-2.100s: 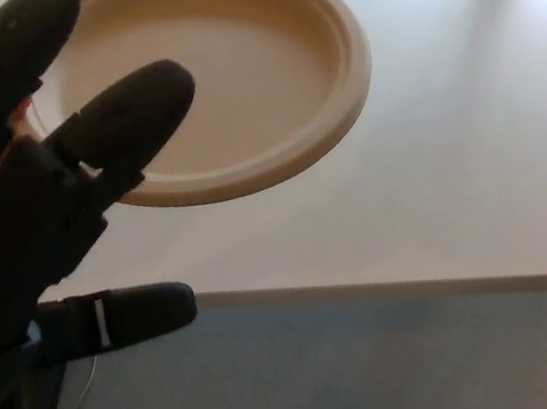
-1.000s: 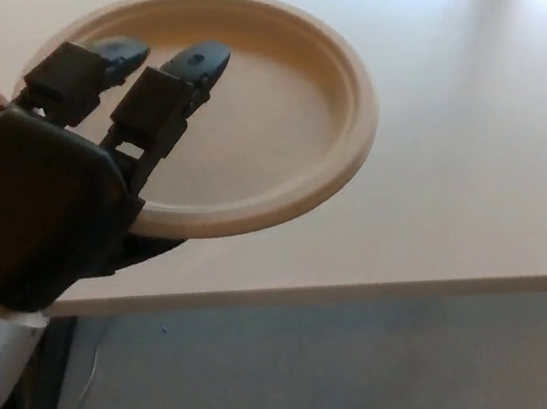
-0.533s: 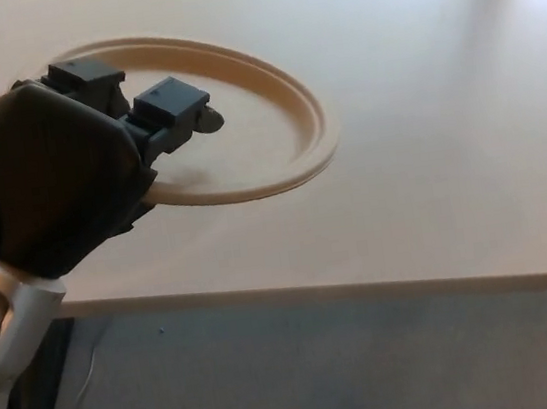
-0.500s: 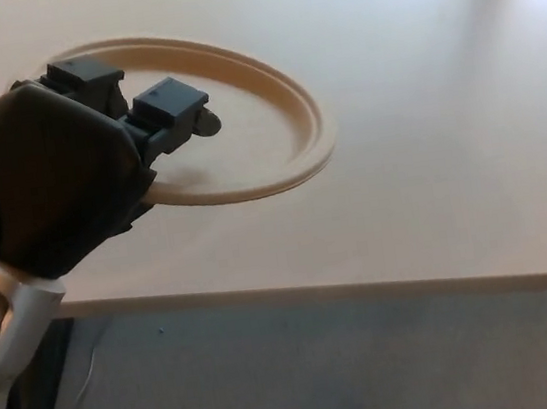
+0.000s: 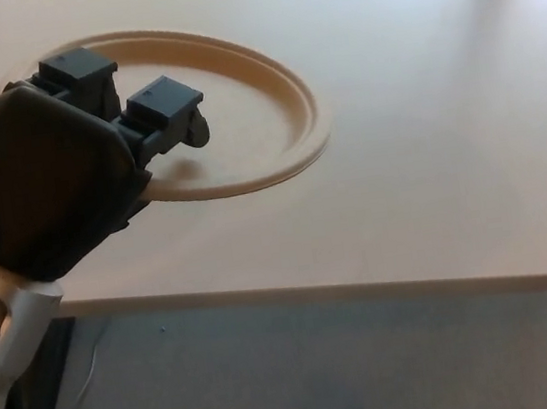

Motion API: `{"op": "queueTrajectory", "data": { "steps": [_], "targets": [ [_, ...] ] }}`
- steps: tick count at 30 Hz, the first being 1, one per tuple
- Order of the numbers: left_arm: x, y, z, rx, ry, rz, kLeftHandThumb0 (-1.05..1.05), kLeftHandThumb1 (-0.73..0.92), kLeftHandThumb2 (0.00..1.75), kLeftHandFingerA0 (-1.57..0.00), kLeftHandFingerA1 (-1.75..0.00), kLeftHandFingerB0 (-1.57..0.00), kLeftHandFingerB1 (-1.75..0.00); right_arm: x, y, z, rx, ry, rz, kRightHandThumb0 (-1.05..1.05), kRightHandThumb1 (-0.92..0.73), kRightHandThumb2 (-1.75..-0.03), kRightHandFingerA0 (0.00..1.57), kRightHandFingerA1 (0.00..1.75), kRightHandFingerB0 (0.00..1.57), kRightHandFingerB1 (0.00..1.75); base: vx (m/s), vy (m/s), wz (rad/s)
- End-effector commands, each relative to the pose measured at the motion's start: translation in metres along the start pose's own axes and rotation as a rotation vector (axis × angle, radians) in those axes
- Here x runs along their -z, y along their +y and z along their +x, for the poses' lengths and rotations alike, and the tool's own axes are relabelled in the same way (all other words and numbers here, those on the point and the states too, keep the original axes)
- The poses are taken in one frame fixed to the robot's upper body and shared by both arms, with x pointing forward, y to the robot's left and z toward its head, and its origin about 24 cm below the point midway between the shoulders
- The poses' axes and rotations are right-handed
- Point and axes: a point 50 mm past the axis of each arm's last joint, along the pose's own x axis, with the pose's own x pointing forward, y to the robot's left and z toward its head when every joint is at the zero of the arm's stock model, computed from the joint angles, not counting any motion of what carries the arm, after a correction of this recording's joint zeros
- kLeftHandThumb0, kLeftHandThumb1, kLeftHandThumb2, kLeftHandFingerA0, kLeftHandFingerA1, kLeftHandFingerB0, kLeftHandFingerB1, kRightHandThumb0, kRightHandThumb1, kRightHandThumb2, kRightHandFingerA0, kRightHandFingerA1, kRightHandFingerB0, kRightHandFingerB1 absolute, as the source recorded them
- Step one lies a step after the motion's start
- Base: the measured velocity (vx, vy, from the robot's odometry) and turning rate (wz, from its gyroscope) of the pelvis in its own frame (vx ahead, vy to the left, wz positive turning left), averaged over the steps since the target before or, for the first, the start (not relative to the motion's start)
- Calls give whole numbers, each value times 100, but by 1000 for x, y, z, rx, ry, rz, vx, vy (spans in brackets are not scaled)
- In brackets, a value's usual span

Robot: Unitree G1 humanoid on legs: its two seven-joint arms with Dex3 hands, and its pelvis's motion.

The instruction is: A person passes a plate to the robot and the robot grabs it with its left hand and places it at the centre of the table infront of it

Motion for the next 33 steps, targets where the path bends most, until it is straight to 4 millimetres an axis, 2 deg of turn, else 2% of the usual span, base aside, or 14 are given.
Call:
{"op": "queueTrajectory", "data": {
  "steps": [1,4,5,13,16,23,24,25,26,28,29,30,31,33],
  "targets": [
    [2,-1,0,-19,28,17,-21,66,62,-85,-152,-69,-106,6,1,-2,-8,17,-26,-68,-73,-63,73,65,57,52,0,0,0],
    [3,-2,3,3,28,42,-22,66,59,-90,-149,-73,-90,5,0,-2,-2,14,-15,-67,-75,-62,72,66,60,54,0,0,0],
    [3,-4,4,-2,31,39,-23,62,58,-98,-142,-86,-64,4,0,-1,-2,15,-14,-67,-74,-63,72,64,56,53,0,0,0],
    [4,-32,20,30,42,-5,-17,63,58,-95,-152,-80,-89,2,-1,0,11,12,17,-68,-72,-63,71,66,50,53,0,0,0],
    [3,-51,29,56,43,0,-25,61,58,-99,-147,-87,-55,1,-2,0,21,10,24,-68,-73,-62,68,67,49,52,0,0,0],
    [6,-79,42,134,40,43,-29,61,58,-99,-143,-82,-48,-1,-3,0,28,0,41,-66,-74,-62,65,65,52,53,0,0,0],
    [6,-84,44,164,43,52,-32,60,59,-103,-132,-79,-47,-2,-4,1,30,-2,34,-68,-56,-95,59,70,46,62,0,0,0],
    [6,-88,45,189,48,59,-32,60,59,-103,-132,-79,-47,-3,-5,1,30,-4,27,-68,-56,-95,59,70,46,62,0,0,0],
    [7,-95,46,213,49,72,-28,59,57,-102,-134,-83,-50,-5,-7,1,33,-4,13,-69,-75,-62,64,65,48,52,0,0,0],
    [10,-101,47,239,46,102,-30,59,59,-101,-137,-81,-49,-9,-9,2,38,-10,6,-68,-74,-63,63,65,48,53,0,0,0],
    [11,-103,47,244,48,106,-30,58,57,-101,-137,-83,-49,-9,-9,3,38,-10,5,-69,-56,-95,57,69,45,61,0,0,0],
    [12,-106,47,247,50,108,-30,58,57,-101,-137,-83,-49,-9,-9,3,37,-10,3,-69,-56,-95,57,69,45,61,0,0,0],
    [13,-114,47,299,65,124,-33,59,59,-92,-137,-81,-48,-9,-9,2,35,-15,13,-67,-74,-62,65,65,48,51,0,0,0],
    [16,-119,47,331,69,146,-33,59,59,-91,-139,-81,-48,-10,-9,2,34,-22,15,-67,-75,-63,66,65,48,51,0,0,0]
  ]
}}
